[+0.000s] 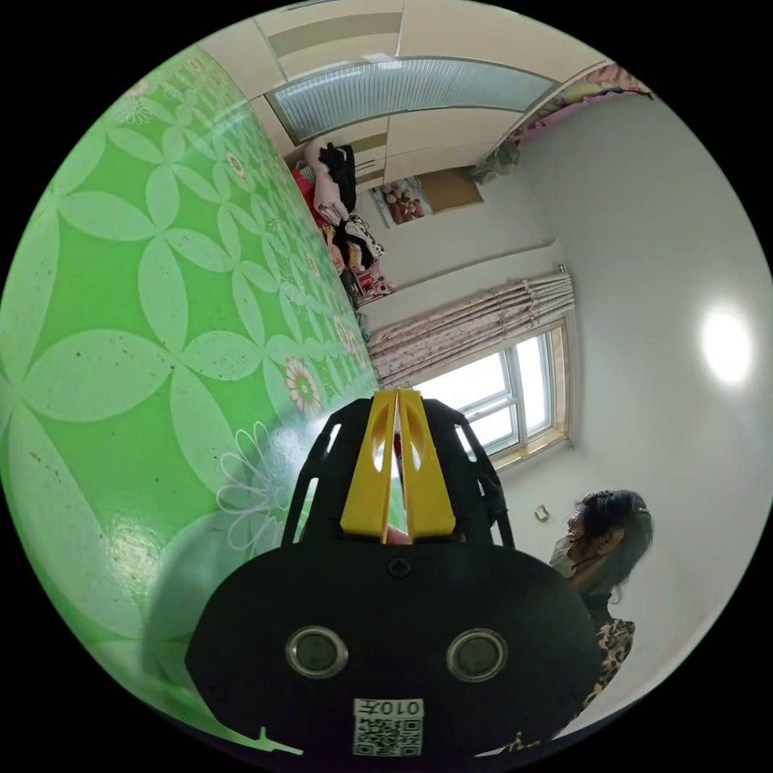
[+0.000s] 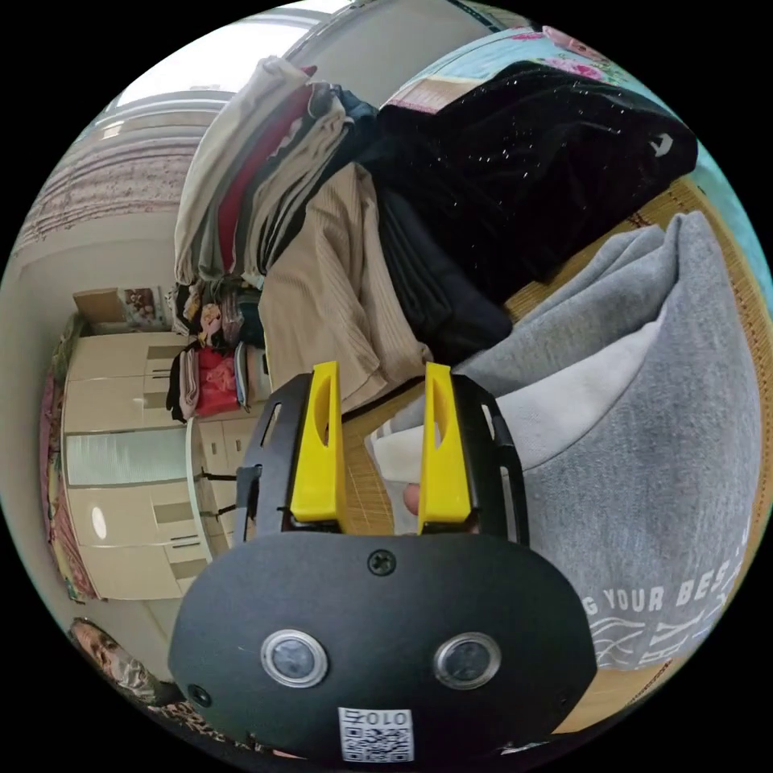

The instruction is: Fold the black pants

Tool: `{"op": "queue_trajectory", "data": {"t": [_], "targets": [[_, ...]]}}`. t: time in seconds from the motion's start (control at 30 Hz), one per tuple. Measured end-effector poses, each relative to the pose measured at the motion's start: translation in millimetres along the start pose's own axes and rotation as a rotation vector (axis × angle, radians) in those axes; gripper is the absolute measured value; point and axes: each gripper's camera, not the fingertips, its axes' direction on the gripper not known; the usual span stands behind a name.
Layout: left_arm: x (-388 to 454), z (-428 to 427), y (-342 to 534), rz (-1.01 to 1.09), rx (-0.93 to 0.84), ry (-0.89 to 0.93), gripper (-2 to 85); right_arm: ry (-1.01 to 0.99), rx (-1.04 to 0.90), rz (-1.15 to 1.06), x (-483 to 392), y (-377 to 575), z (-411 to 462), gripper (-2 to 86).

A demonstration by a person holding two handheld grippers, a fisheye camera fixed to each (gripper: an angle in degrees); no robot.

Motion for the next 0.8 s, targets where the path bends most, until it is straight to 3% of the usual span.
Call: {"op": "queue_trajectory", "data": {"t": [0.23,0.37,0.6,0.8], "targets": [[-8.4,-1.9,2.9,0.000,0.011,-0.002,0.0,-0.075,0.081,0.050,13.6,1.4,-1.4,14.8],[-13.3,-2.7,3.3,0.001,0.014,0.004,0.0,-0.049,0.023,0.049,15.3,-0.8,7.4,14.2],[-20.9,-4.8,3.1,0.001,0.025,0.019,0.0,0.037,0.003,-0.018,2.7,-0.6,-5.5,4.4],[-28.0,-5.9,1.3,-0.004,0.021,0.043,0.0,-0.095,0.052,-0.066,-19.4,2.6,-27.8,2.9]]}}
